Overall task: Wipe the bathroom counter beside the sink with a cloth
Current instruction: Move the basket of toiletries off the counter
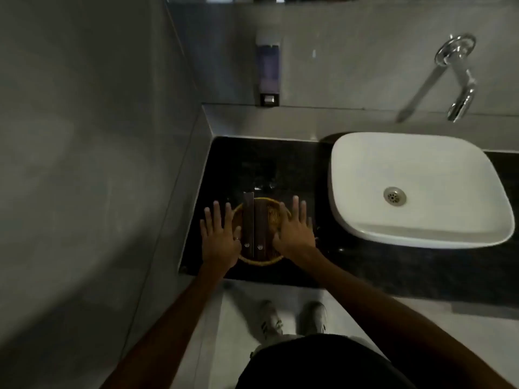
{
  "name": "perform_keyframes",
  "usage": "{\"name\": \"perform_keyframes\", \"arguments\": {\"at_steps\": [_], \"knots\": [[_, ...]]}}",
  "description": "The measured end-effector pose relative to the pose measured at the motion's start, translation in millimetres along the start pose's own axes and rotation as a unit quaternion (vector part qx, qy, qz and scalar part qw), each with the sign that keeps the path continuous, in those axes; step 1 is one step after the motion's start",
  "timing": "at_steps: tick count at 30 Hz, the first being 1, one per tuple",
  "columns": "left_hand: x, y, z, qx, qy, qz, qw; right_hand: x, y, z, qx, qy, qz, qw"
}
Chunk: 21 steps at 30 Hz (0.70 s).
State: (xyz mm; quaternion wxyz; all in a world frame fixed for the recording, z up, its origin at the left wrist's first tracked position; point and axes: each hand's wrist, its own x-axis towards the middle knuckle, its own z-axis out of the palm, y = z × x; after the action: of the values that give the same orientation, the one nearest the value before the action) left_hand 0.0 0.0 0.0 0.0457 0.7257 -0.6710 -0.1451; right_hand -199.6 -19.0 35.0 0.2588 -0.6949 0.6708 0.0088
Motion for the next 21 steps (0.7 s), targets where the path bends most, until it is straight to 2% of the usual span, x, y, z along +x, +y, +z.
{"name": "perform_keyframes", "arguments": {"at_steps": [3, 6, 12, 17, 21], "knots": [[12.9, -9.0, 4.1, -0.044, -0.084, -0.027, 0.995, 5.4, 7.6, 7.2, 0.057, -0.091, 0.086, 0.99], [20.2, -4.7, 1.0, -0.137, -0.121, -0.015, 0.983, 7.8, 9.0, 4.9, 0.1, -0.084, 0.099, 0.986], [1.5, 32.1, -14.0, -0.197, -0.052, -0.091, 0.975, -13.1, 24.9, -33.9, 0.103, -0.037, 0.069, 0.992], [-61.6, 87.1, -29.7, -0.244, 0.039, -0.057, 0.967, -64.8, 77.4, -78.8, 0.122, 0.013, -0.002, 0.992], [-117.9, 149.4, -22.2, -0.271, 0.031, -0.071, 0.959, -122.5, 147.0, -100.5, 0.134, 0.048, -0.002, 0.99]]}}
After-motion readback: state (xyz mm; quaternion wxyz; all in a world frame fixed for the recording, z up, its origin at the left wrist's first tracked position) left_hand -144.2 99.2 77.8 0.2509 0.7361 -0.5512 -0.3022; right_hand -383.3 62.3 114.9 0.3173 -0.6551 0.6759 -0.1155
